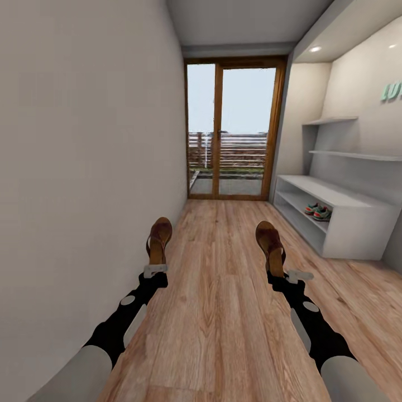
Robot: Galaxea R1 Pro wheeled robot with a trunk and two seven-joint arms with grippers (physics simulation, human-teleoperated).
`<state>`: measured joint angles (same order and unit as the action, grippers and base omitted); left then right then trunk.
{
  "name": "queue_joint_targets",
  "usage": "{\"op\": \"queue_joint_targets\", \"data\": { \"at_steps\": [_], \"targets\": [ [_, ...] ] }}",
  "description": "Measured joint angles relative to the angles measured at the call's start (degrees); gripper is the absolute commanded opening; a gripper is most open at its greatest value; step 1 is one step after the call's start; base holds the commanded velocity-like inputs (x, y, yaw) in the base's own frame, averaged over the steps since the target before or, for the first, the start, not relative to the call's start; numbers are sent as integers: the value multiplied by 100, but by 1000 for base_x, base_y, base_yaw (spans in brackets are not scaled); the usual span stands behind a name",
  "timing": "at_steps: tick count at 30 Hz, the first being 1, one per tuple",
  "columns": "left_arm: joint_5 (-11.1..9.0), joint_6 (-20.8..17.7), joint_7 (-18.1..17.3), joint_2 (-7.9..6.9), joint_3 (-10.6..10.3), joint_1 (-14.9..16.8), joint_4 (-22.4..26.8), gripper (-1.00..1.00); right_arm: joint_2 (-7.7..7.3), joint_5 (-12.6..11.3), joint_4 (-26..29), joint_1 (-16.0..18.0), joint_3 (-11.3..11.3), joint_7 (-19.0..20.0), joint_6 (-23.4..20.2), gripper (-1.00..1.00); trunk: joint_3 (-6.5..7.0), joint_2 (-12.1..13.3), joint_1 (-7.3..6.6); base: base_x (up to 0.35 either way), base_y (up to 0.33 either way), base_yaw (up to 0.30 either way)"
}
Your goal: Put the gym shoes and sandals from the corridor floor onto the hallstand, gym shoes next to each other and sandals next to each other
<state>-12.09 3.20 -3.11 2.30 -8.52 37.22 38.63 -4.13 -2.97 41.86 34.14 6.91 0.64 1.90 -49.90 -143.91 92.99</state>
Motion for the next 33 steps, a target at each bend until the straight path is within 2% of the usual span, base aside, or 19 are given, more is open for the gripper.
{"op": "queue_joint_targets", "data": {
  "at_steps": [33],
  "targets": [
    [9, 0, -1, 1, 0, 0, 0, -100, 0, 0, -8, 1, 0, 0, 4, -100, 0, 0, 0, 347, -81, 0]
  ]
}}
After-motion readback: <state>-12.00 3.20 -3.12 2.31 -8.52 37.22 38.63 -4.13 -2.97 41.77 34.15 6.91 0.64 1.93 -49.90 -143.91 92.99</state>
